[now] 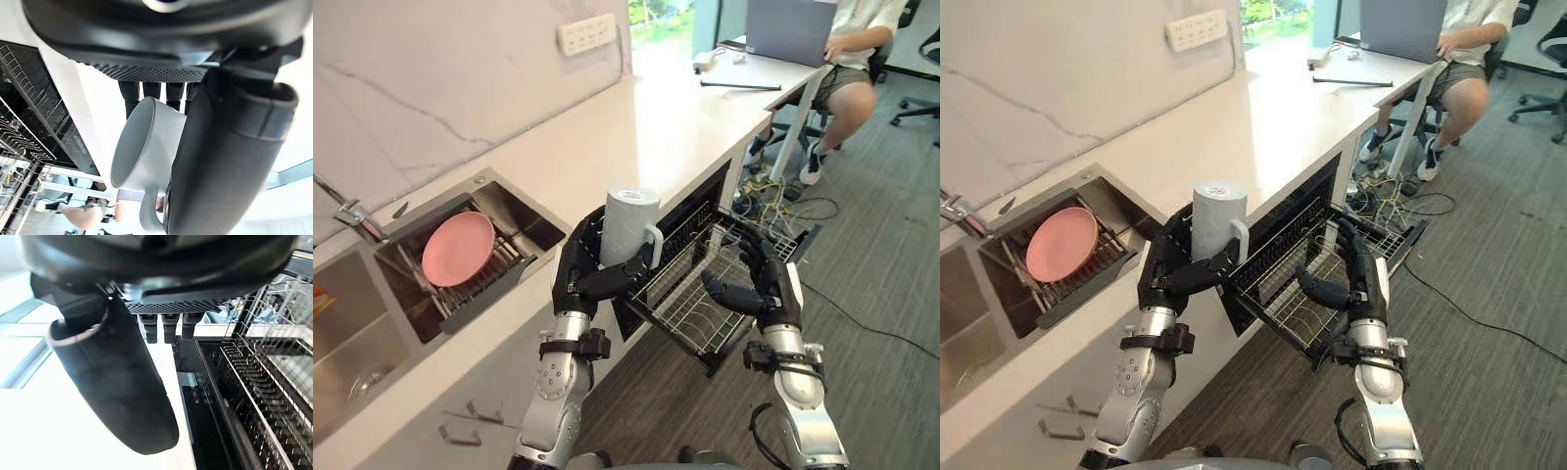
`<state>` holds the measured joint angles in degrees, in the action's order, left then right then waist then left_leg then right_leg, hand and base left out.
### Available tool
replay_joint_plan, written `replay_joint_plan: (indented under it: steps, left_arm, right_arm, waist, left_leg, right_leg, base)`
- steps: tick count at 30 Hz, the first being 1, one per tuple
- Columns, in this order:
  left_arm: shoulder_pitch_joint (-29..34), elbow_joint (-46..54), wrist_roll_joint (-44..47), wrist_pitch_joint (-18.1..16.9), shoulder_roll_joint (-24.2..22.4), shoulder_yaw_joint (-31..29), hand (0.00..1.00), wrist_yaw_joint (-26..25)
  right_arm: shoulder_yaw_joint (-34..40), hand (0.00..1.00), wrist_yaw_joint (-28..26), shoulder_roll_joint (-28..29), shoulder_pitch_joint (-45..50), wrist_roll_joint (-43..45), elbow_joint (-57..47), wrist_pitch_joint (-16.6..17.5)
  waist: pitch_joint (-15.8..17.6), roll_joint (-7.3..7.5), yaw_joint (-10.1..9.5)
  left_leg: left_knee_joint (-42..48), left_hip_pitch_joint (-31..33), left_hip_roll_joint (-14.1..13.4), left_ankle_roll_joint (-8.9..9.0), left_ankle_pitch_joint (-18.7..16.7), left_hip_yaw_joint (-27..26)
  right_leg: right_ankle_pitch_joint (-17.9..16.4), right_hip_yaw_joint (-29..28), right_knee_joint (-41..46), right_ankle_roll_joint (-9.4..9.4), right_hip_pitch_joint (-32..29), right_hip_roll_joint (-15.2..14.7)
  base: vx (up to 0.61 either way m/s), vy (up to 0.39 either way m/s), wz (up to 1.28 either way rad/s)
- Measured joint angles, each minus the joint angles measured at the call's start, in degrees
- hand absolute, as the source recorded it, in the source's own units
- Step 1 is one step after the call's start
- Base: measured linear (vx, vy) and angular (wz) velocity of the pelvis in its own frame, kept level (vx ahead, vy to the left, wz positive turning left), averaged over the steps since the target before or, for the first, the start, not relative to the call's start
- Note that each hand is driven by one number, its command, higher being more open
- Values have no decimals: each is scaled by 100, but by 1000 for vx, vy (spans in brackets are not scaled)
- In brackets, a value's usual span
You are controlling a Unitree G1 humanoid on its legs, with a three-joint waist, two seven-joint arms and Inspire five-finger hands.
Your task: Walk over to the sink, pick up the cup, carry it to the dishwasher, place the cup inside the dishwasher, then close the dishwasher door
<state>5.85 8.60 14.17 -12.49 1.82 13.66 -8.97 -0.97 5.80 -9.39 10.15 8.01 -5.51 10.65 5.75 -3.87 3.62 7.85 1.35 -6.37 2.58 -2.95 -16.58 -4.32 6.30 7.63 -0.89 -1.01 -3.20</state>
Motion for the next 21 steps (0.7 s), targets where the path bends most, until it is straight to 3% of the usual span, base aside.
replay_joint_plan:
  steps: [5, 14, 21]
  left_arm:
    - [-96, -2, -186, 0, 130, -225, 30, -226]
    - [-687, -602, -302, -9, 241, -325, 30, -426]
    - [-713, -775, -302, 20, 235, -307, 30, -444]
  right_arm:
    - [-344, 90, -335, 54, -3, 561, -455, 46]
    - [-625, 90, -650, 88, -44, 1570, -1051, 166]
    - [-737, 90, -685, 90, -72, 1959, -1154, 242]
  waist:
    - [-21, 28, 24]
    - [-79, 130, 54]
    - [-138, 176, 75]
  left_leg:
    - [-701, -500, 215, -60, 231, -150]
    - [-1003, -617, 315, -120, 316, -436]
    - [-1179, -659, 392, -178, 393, -443]
  right_leg:
    - [92, -167, -239, -128, 222, -95]
    - [364, -453, -592, -249, 234, -105]
    - [426, -463, -670, -275, 233, -118]
  base:
    - [42, 67, -12]
    - [-14, 31, -16]
    - [-4, 3, -1]
